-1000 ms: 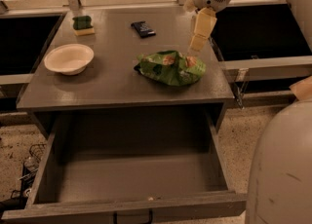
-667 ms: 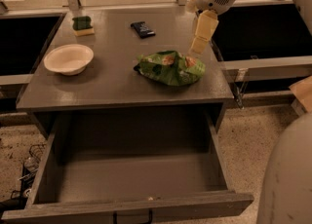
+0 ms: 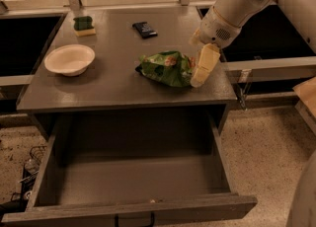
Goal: Place green rice chip bag into top drawer
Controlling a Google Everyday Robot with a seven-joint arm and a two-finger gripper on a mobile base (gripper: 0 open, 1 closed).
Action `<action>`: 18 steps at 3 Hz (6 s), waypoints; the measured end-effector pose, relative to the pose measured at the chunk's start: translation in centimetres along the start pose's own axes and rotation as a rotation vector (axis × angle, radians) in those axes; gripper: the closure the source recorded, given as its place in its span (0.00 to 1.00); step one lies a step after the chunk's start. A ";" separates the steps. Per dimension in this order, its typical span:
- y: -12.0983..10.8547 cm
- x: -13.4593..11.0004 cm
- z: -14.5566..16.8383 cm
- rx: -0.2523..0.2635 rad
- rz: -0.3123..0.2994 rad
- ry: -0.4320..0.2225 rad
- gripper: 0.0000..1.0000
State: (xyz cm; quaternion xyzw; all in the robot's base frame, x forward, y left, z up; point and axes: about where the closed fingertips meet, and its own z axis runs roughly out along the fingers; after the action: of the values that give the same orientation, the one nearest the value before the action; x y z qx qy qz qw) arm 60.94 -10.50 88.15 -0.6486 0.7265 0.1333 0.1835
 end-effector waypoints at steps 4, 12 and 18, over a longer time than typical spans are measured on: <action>-1.3 -5.0 1.2 -0.026 -0.090 -0.020 0.00; -1.2 -2.4 3.9 -0.093 -0.037 -0.063 0.73; 2.0 -6.3 -2.9 0.019 -0.126 -0.088 1.00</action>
Offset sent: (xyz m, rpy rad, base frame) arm 0.0186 0.0184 0.0181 0.0445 -0.0076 0.0611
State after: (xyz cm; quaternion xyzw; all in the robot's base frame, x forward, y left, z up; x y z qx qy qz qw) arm 59.27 -5.84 93.46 -0.6849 0.6767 0.1430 0.2292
